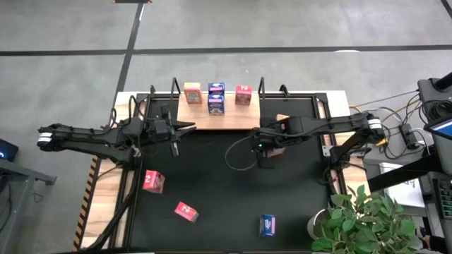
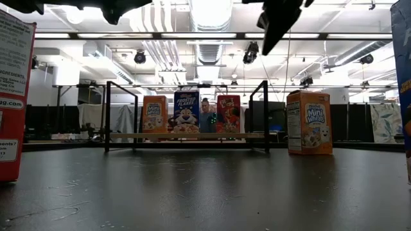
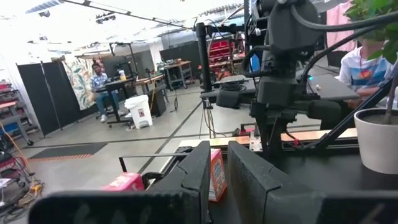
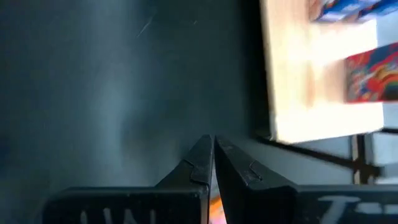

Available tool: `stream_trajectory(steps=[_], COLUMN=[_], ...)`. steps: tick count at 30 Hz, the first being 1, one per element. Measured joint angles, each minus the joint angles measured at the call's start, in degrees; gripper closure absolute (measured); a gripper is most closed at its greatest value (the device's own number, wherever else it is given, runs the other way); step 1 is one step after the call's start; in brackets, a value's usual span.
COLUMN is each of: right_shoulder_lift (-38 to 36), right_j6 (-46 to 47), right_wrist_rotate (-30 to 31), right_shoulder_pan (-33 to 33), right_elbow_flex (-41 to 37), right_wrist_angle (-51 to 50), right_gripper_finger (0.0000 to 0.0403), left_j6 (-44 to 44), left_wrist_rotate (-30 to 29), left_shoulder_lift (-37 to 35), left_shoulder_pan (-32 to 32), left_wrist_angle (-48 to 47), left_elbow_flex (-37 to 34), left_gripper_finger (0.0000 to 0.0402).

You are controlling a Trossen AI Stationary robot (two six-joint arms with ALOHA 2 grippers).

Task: Stack cereal on shelf
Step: Put the bottom orange cereal box on the shelf aligned with other orange cereal box

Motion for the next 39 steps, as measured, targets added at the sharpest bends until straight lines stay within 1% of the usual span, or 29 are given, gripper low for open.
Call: stream_trajectory(steps=[6, 12, 15, 19, 24, 26, 30, 35, 39], right_shoulder_lift=[-4.0, -7.8, -9.1, -9.3, -7.5, -6.9, -6.5, -6.6, -6.6], right_j6=[0.4, 2.8, 3.4, 4.9, 4.0, 2.8, 0.0, -0.7, -1.2], right_wrist_rotate=[-0.9, -2.1, -2.1, -2.1, -1.7, -0.5, 1.6, 2.6, 2.6], right_shoulder_pan=[-0.1, -0.1, -0.3, -0.7, -1.5, -1.8, -2.4, -3.7, -4.8], right_elbow_flex=[-2.6, -8.0, -10.4, -13.0, -14.5, -14.8, -15.5, -17.0, -19.0], right_wrist_angle=[-1.4, -1.5, -1.9, -2.8, -3.0, -3.3, -5.2, -5.5, -4.7], right_gripper_finger=[0.0394, 0.0393, 0.0384, 0.0340, 0.0254, 0.0222, 0.0168, 0.0126, 0.0111], left_j6=[-0.7, -0.7, -0.7, -0.5, 0.2, 0.3, 0.4, 0.8, 0.9], left_wrist_rotate=[0.0, 0.0, 0.0, 0.0, 0.0, 0.0, 0.0, 0.0, 0.0], left_shoulder_lift=[0.0, 0.0, 0.0, 0.0, 0.0, 0.0, 0.0, 0.0, 0.0], left_shoulder_pan=[0.0, 0.0, 0.0, 0.0, 0.0, 0.0, 0.0, 0.0, 0.0], left_wrist_angle=[-0.7, -0.8, -0.9, -0.9, -0.8, -0.7, -0.7, -0.7, -0.7], left_elbow_flex=[0.0, 0.0, 0.0, 0.0, 0.0, 0.0, 0.0, 0.0, 0.0], left_gripper_finger=[0.0361, 0.0361, 0.0361, 0.0361, 0.0361, 0.0361, 0.0361, 0.0361, 0.0361])
